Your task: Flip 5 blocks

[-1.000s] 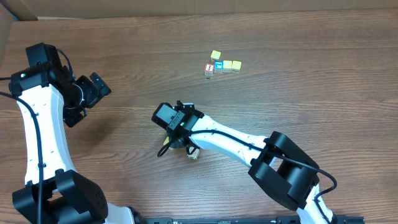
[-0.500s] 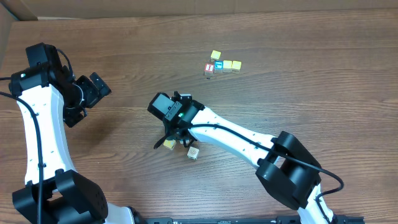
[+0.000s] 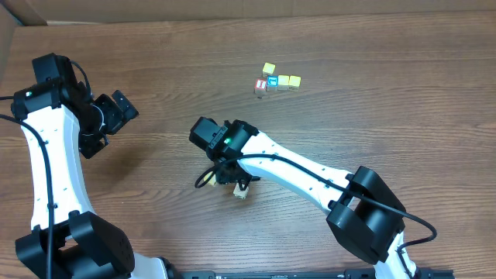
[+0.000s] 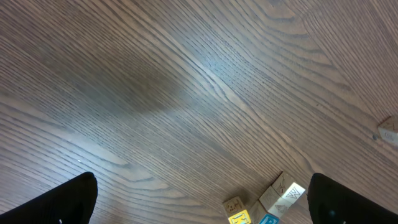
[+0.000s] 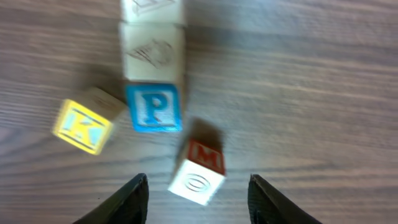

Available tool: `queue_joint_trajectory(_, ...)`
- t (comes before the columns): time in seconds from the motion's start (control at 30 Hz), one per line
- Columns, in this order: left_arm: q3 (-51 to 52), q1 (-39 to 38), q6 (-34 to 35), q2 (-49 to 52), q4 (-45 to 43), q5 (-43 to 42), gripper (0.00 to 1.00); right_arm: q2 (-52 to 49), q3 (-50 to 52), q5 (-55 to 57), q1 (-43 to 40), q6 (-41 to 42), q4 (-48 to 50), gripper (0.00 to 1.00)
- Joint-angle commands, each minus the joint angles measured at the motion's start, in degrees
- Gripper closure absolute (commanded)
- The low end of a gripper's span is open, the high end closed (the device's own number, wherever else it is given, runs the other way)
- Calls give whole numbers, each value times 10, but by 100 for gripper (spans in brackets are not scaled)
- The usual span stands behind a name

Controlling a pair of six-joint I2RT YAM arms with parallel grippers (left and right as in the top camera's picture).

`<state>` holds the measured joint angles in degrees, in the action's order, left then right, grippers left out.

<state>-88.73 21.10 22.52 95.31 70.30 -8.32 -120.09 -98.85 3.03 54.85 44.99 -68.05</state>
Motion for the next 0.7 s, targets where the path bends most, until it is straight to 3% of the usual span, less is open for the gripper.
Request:
queue_joint_trajectory(0.0,5,-3,2,0,-1,-1,0,18,25,-21,4,2,-7,47)
queue_joint_trajectory(0.4,5,-3,2,0,-1,-1,0,18,108,-58,7,111,75,53)
queue_joint_trajectory(0.67,5,-3,2,0,-1,-1,0,18,115,-66,7,113,95,55)
